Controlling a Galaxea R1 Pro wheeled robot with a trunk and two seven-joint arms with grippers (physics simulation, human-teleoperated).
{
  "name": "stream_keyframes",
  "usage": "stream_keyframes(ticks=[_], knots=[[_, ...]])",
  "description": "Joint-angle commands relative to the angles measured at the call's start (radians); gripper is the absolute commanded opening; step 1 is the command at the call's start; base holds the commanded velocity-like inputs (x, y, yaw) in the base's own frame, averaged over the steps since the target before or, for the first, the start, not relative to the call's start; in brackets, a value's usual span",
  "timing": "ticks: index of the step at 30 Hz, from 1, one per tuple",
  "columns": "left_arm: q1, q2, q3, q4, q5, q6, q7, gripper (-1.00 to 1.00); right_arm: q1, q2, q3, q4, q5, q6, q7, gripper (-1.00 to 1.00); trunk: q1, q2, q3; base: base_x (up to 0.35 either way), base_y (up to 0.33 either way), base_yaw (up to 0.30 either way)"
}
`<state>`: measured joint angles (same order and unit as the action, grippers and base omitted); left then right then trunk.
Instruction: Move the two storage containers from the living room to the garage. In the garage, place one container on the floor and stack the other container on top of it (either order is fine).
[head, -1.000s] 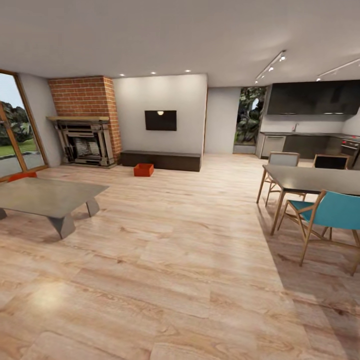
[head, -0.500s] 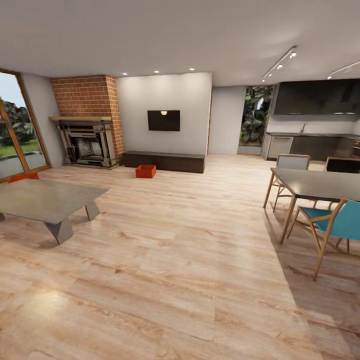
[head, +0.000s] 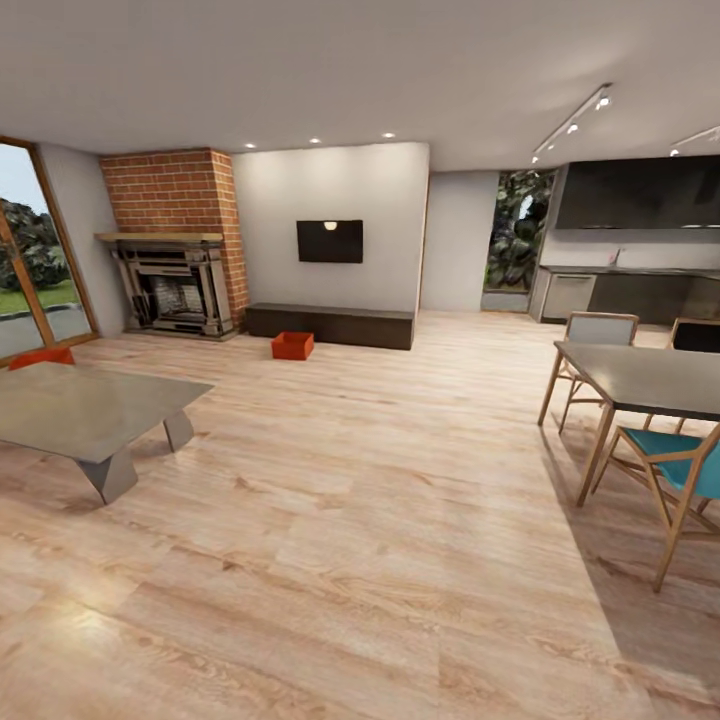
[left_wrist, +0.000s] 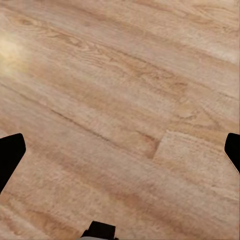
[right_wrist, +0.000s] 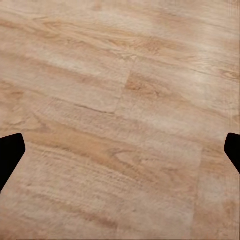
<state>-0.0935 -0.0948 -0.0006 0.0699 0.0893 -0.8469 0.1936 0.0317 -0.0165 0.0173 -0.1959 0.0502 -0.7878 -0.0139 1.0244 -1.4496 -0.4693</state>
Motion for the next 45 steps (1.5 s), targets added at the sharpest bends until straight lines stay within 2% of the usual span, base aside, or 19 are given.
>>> stream_keyframes(ticks=[1,45], knots=[[-0.002,0.0,-0.001,0.004,0.009,-0.006,-0.005,1.0,0.001,0.0,0.001,-0.002,0.003,-0.001,-0.001,1.0,0.001,0.0,-0.001,0.329,0.0,0.0],[-0.002,0.0,-0.001,0.004,0.009,-0.006,-0.005,1.0,0.001,0.0,0.001,-0.001,0.003,-0.001,0.0,1.0,0.001,0.0,-0.001,0.329,0.0,0.0]])
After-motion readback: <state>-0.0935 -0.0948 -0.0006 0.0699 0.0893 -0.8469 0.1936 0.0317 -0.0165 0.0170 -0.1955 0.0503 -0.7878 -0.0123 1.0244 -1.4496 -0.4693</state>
